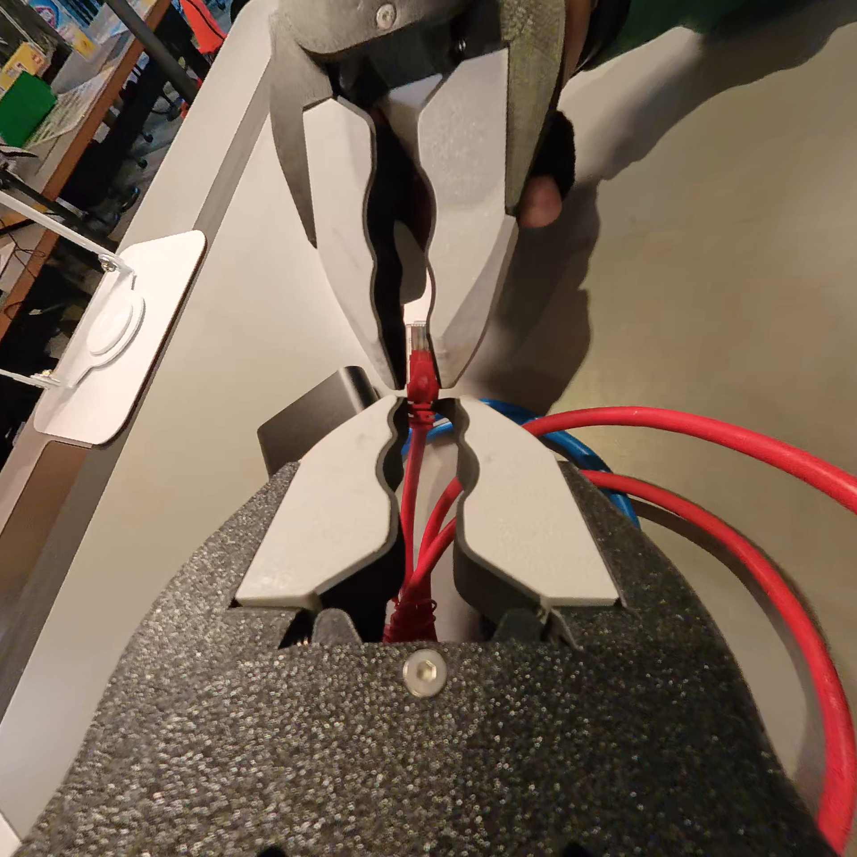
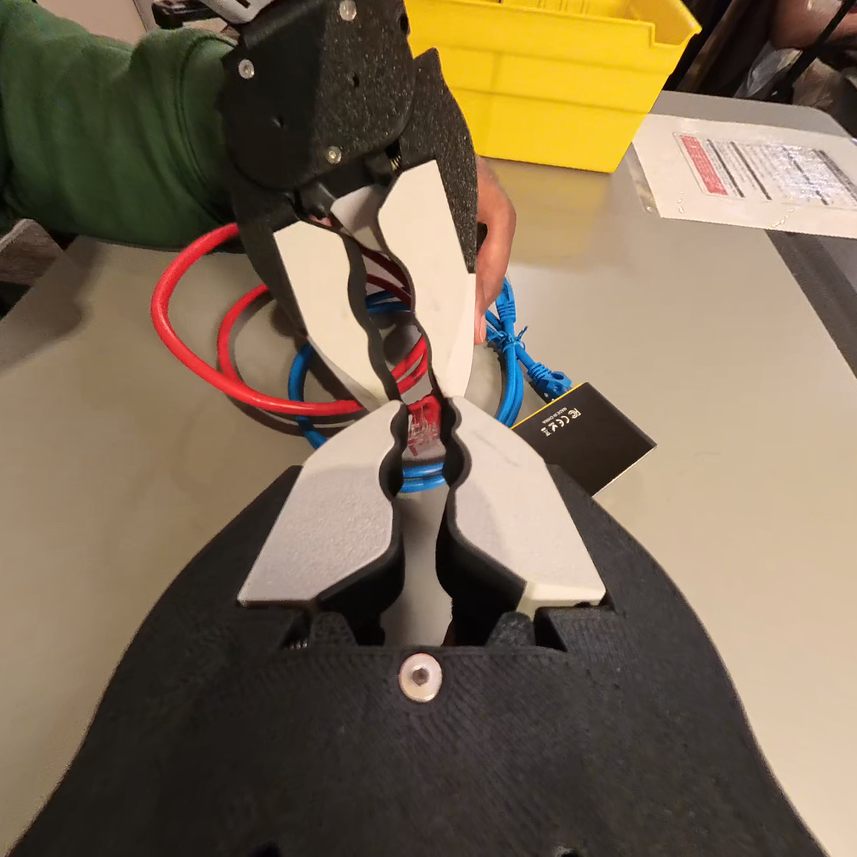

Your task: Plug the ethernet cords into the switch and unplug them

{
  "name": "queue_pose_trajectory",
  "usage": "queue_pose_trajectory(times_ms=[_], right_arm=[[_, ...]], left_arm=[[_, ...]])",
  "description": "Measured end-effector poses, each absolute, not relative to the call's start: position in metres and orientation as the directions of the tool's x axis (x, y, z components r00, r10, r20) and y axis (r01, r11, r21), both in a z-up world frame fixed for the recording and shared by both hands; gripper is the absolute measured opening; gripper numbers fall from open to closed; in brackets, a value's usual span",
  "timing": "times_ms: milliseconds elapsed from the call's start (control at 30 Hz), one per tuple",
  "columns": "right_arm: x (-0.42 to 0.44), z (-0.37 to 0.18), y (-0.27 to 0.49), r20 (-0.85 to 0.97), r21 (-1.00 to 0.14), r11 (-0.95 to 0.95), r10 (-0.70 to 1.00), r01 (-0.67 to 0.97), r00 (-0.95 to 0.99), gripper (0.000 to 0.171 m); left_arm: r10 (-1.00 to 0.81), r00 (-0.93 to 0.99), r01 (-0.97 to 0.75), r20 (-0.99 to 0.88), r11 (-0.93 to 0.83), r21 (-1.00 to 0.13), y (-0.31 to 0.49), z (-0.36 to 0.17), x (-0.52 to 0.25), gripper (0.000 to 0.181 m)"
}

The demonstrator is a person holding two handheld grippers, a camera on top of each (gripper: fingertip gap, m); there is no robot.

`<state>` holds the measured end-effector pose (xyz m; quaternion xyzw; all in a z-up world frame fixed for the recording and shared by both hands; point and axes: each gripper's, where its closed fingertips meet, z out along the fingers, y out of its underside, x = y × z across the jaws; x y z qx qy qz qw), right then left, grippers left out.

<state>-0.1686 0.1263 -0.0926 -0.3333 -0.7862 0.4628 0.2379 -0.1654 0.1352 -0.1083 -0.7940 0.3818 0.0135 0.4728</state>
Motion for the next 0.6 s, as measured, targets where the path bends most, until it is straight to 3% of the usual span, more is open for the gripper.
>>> queue_pose_trajectory(times_ms=[600], right_arm=[[-0.172,-0.086,0.125,0.066,-0.908,0.319,0.749,0.27,-0.659,0.012]], left_arm=[[-0.583,0.691,-0.669,-0.427,-0.294,-0.683,0.135,-0.122,-0.181,0.024]])
